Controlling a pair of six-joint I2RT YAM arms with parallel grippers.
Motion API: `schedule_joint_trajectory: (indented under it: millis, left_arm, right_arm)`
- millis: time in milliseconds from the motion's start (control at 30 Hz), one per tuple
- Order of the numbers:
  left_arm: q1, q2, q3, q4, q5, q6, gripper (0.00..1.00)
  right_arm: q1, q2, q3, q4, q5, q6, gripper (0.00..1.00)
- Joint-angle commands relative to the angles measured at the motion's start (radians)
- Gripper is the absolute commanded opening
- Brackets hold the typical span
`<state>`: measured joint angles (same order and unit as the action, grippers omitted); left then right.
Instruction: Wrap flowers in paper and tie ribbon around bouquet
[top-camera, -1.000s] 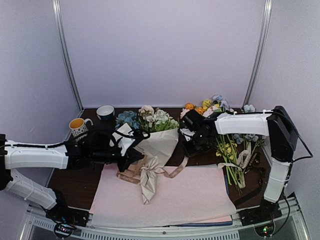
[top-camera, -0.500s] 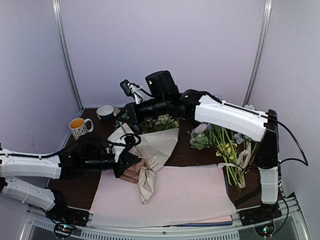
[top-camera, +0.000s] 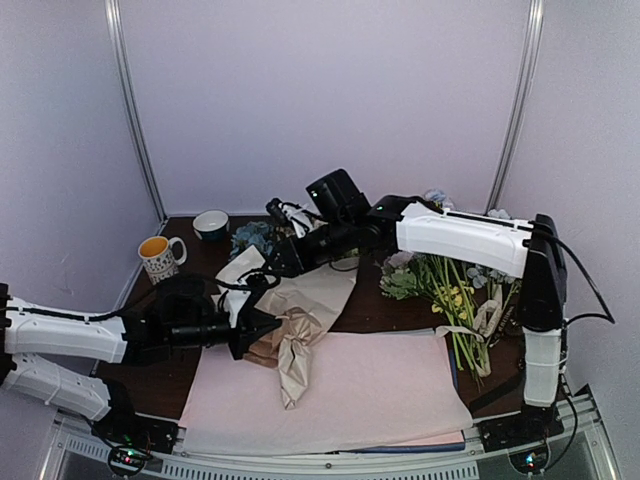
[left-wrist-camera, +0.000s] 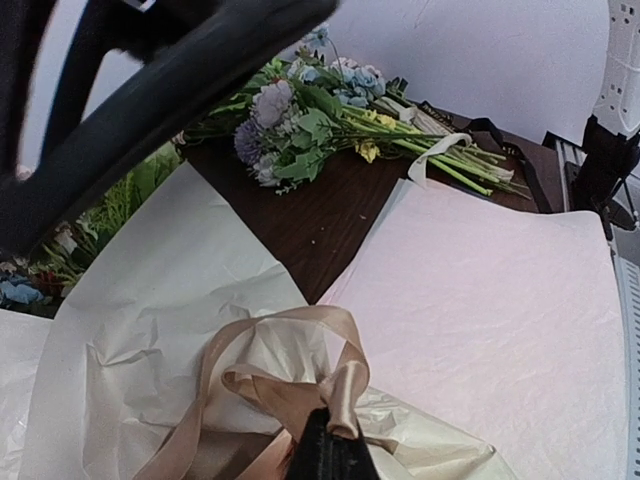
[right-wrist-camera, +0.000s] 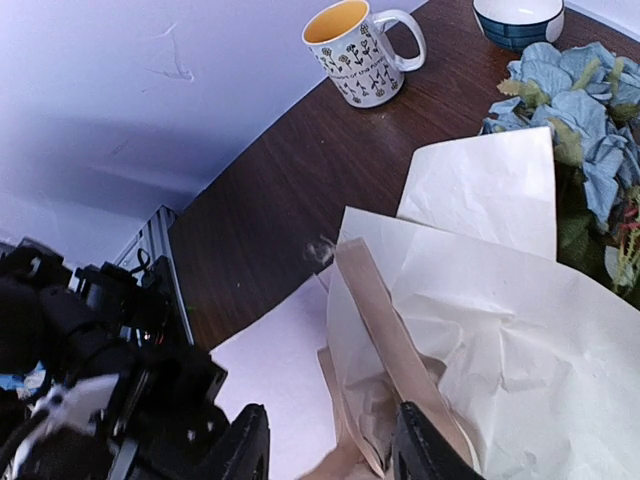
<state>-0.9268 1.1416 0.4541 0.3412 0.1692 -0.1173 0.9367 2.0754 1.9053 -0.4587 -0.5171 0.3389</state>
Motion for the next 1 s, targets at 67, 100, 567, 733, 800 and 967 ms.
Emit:
schedule_joint_trajectory:
  millis: [67, 100, 567, 733, 800, 967]
  left_arm:
    - [-0.004, 0.043, 0.027, 0.092, -0.026, -0.055, 0.00]
    - [-0.004, 0.049, 0.031, 0.094, -0.025, -0.057, 0.00]
    - [-0.003, 0.057, 0.030, 0.108, -0.020, -0.068, 0.00]
    - [-0.003, 0.058, 0.030, 0.110, -0.020, -0.069, 0.00]
    - [-0.002, 0.059, 0.031, 0.108, -0.019, -0.069, 0.00]
    - [-0.001, 0.061, 0.033, 0.110, -0.017, -0.069, 0.00]
  right_arm:
    - [-0.020, -0.219, -0.313, 0.189, -0.206, -0.116, 0.40]
    - [-0.021, -0.231, -0.345, 0.211, -0.229, -0.113, 0.39]
    - [-0.001, -0.214, -0.500, 0.323, -0.256, -0.072, 0.38]
    - [0.000, -0.192, -0.511, 0.322, -0.268, -0.069, 0.35]
    - [0.000, -0.191, -0.517, 0.320, -0.273, -0.070, 0.35]
    - [0.000, -0.178, -0.522, 0.319, -0.289, -0.068, 0.24]
